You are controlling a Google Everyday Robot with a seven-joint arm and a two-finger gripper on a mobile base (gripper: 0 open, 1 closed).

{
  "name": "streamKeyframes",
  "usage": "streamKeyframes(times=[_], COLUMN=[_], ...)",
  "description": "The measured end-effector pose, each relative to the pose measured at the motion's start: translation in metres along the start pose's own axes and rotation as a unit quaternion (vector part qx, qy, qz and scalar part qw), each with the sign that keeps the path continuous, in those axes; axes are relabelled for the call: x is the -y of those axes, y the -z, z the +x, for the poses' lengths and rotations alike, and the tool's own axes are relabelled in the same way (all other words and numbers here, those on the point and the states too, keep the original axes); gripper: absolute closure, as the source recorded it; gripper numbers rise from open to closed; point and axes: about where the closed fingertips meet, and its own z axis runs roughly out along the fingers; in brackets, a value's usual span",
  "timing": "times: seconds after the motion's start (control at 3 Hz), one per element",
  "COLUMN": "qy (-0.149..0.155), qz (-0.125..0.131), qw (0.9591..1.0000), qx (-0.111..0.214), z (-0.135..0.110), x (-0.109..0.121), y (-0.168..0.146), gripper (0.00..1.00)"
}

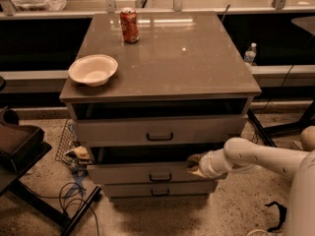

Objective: Open middle drawer

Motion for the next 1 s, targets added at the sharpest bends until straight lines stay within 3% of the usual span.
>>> streamKeyframes(times=[0.67, 1.0], qy=[0.000, 0.000], qz=[0.000, 0.000], qw=[1.0000, 1.0000], qx=[0.000, 0.000], z=[-0.0003, -0.0003], x=[0.0000, 0.0000], y=[0.0004, 0.0004], gripper=[1.00, 0.94])
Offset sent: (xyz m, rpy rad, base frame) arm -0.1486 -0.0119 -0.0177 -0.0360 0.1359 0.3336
